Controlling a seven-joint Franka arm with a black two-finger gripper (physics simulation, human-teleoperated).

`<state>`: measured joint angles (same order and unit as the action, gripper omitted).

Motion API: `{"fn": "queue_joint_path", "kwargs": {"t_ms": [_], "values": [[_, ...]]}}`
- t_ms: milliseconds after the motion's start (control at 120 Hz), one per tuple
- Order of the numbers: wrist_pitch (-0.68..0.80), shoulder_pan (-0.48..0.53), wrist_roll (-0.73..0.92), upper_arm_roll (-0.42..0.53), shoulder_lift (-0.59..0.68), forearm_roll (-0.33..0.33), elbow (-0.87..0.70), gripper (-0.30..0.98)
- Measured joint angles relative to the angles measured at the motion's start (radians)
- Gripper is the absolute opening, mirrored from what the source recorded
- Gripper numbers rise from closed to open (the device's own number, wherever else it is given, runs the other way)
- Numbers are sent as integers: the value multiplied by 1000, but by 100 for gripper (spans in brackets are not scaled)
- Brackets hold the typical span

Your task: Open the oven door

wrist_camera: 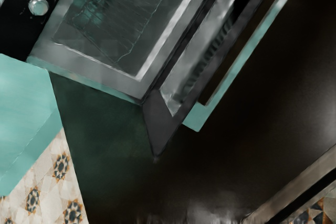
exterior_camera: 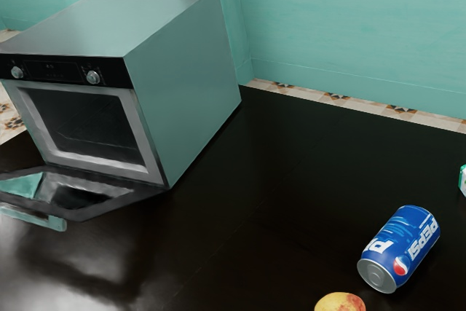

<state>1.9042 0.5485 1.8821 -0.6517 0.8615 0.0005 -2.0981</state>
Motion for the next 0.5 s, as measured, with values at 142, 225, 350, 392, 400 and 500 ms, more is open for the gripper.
{"fn": "queue_joint_path", "kwargs": {"t_ms": [142,225,350,392,400,500], "values": [[-279,70,-117,622,-456,-212,844,68],[-374,57,-329,999,-771,-178,960,68],[-441,-73,-621,1130,-1033,-68,972,68],[-457,-34,-707,1137,-1069,-52,969,68],[-460,-28,-723,1137,-1074,-49,969,68],[-486,-7,-904,1145,-1093,-19,965,68]]}}
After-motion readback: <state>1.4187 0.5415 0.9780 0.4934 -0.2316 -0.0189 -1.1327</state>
